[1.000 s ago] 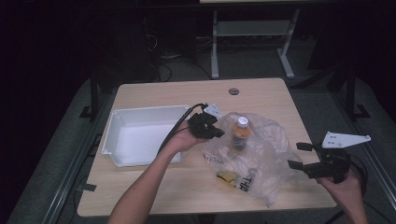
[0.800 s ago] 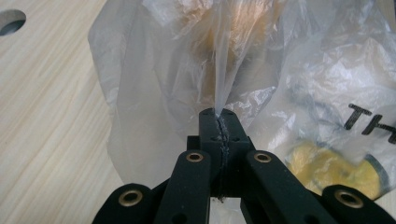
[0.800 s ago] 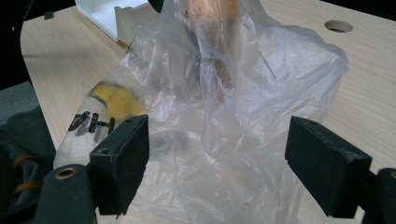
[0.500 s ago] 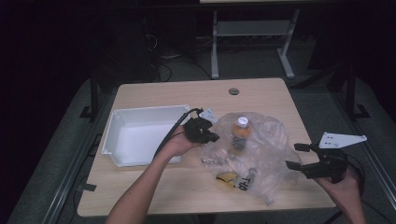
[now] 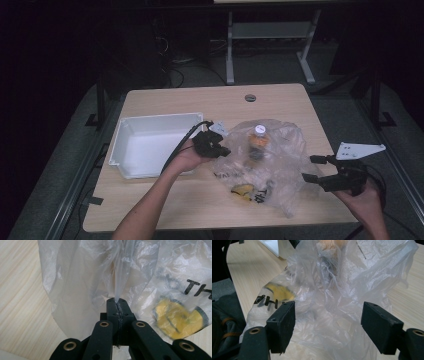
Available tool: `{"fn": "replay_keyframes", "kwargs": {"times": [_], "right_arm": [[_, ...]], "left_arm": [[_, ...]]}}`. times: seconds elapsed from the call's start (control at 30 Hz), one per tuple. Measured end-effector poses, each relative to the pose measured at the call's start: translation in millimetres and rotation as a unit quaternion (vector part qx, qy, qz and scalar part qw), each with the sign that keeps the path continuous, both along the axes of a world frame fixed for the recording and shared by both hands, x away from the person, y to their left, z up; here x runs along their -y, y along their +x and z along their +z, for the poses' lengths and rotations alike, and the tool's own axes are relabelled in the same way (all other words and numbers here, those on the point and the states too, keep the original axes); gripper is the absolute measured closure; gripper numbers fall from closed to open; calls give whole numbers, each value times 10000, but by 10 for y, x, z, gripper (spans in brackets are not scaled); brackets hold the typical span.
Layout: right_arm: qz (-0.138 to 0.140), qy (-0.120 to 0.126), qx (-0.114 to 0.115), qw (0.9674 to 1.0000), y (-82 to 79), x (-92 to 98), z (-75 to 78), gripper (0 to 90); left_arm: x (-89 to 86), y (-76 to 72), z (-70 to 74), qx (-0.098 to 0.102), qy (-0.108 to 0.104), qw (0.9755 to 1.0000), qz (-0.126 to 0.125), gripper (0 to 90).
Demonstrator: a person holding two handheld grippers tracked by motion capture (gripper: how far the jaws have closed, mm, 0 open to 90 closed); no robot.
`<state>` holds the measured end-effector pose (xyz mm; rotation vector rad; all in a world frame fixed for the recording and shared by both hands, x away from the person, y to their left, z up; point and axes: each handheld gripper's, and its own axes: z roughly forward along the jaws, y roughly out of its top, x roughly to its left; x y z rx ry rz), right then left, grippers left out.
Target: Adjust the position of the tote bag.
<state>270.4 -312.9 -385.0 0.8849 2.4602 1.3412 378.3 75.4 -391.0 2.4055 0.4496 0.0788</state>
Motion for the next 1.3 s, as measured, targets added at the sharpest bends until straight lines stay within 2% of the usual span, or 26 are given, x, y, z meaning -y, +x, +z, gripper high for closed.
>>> {"fn": "replay_keyframes", "kwargs": {"times": [0.47, 0.73, 1.07, 1.1, 1.13, 1.17, 1.27, 1.3], "right_arm": [[135, -30, -88, 9999, 20, -57, -38, 314], [281, -6, -100, 9996, 23, -101, -44, 359], [230, -144, -151, 9995, 66, -114, -102, 508], [167, -219, -166, 9995, 69, -112, -116, 548], [167, -219, -166, 9995, 69, -112, -116, 548], [140, -294, -184, 9993, 78, -109, -132, 595], [85, -355, -178, 9992, 93, -108, -152, 629], [74, -378, -195, 9991, 113, -103, -169, 678]], "left_arm": [[-11, -24, -57, -69, 38, 10000, 7, 900], [-5, -38, -47, -34, 51, 10000, -5, 900], [-32, -50, -8, -13, 84, 10000, -14, 899], [-34, -55, -3, -39, 42, 10000, 18, 899], [-34, -55, -3, -39, 42, 10000, 18, 899], [-35, -58, -1, -45, 32, 10000, 17, 899], [-43, -54, 6, -51, 39, 10000, -6, 899], [-51, -53, 14, -75, 37, 10000, 6, 899]]}}
